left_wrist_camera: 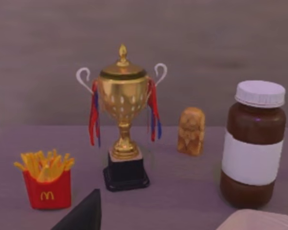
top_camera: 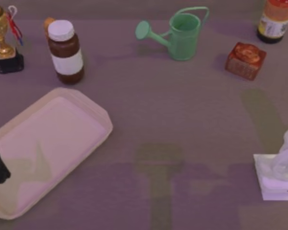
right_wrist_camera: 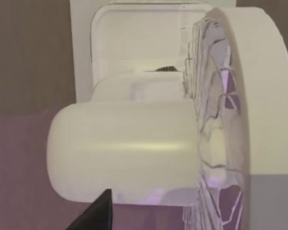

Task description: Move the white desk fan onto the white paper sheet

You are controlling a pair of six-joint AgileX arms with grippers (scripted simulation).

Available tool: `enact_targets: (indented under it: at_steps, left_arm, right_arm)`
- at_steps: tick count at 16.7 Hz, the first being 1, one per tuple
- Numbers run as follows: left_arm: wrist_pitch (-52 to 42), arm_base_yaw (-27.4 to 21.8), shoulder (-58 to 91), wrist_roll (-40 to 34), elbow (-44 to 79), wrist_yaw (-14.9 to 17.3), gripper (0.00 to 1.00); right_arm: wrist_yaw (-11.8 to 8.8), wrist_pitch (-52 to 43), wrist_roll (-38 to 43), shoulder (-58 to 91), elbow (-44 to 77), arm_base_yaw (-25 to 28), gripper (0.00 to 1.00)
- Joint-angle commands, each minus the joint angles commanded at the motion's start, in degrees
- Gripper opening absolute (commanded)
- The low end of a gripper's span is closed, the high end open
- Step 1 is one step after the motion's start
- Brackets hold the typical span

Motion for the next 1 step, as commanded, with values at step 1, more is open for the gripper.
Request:
enact_targets:
  at_steps: [1]
  left_arm:
    - [0.00, 0.00, 0.00, 0.00, 0.00, 0.00, 1.00]
  right_arm:
    - [0.00, 0.00, 0.00, 0.00, 0.00, 0.00, 1.00]
